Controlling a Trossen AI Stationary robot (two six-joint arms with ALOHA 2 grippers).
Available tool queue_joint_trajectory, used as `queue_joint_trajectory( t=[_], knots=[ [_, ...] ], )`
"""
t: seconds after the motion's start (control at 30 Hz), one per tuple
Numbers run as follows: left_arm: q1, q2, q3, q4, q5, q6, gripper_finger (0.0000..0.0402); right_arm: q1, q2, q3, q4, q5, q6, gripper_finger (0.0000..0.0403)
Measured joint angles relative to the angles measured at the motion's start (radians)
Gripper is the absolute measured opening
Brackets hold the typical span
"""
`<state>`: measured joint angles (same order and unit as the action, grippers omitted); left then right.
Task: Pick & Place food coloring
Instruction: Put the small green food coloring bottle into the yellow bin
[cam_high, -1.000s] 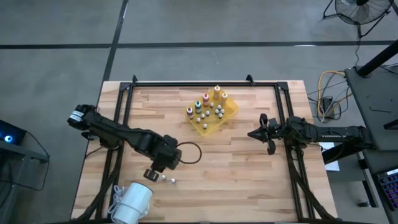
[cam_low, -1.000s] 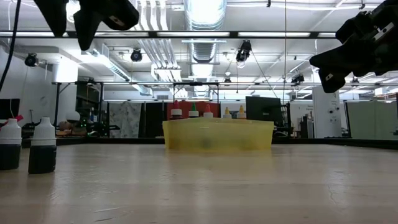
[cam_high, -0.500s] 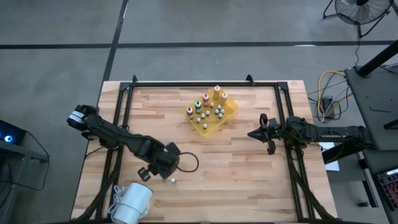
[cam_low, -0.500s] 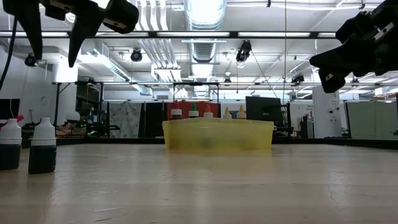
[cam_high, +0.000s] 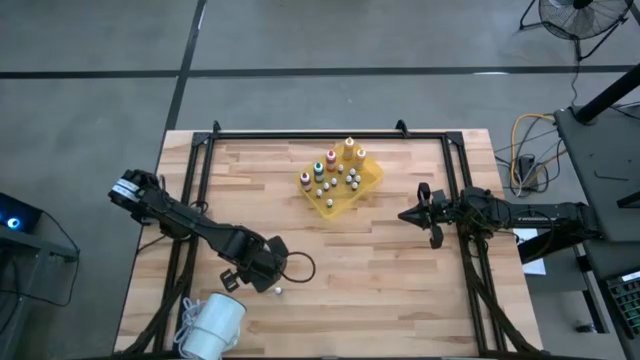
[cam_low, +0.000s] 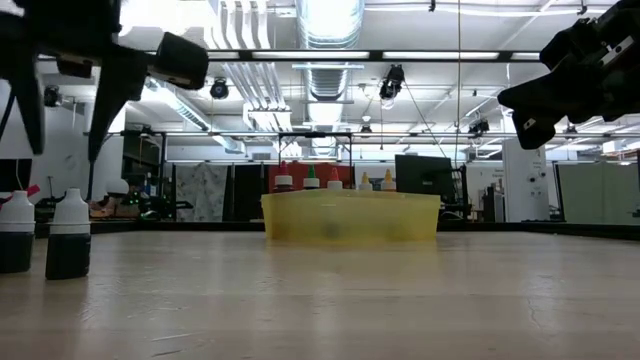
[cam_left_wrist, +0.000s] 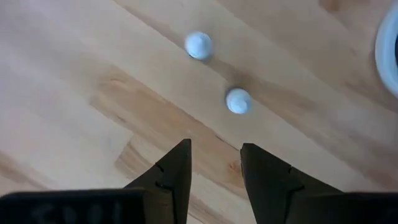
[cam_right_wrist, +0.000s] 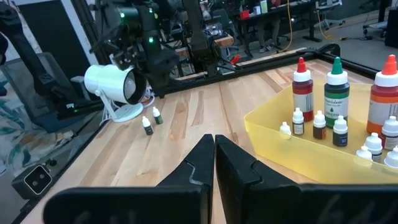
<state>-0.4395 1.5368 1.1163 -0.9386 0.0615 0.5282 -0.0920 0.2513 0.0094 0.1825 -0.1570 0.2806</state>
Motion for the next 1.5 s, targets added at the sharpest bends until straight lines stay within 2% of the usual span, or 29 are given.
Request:
queue_joint_trajectory(
  t=[0.23, 0.5, 1.07, 1.5],
  knots=[
    [-0.043, 0.000, -0.022, 0.006, -0.001, 0.211, 0.0110, 0.000, 0.000, 0.000, 0.000, 0.000, 0.000, 0.0009],
    [-0.057, -0.001, -0.023, 0.023, -0.001, 0.309, 0.0110, 0.000, 0.000, 0.000, 0.000, 0.000, 0.000, 0.0009],
    [-0.066, 0.039, -0.025, 0.075, 0.000, 0.317, 0.0110, 0.000, 0.000, 0.000, 0.000, 0.000, 0.000, 0.0009],
    [-0.070, 0.056, -0.025, 0.076, 0.003, 0.494, 0.0110, 0.000, 0.000, 0.000, 0.000, 0.000, 0.000, 0.0009]
  ],
)
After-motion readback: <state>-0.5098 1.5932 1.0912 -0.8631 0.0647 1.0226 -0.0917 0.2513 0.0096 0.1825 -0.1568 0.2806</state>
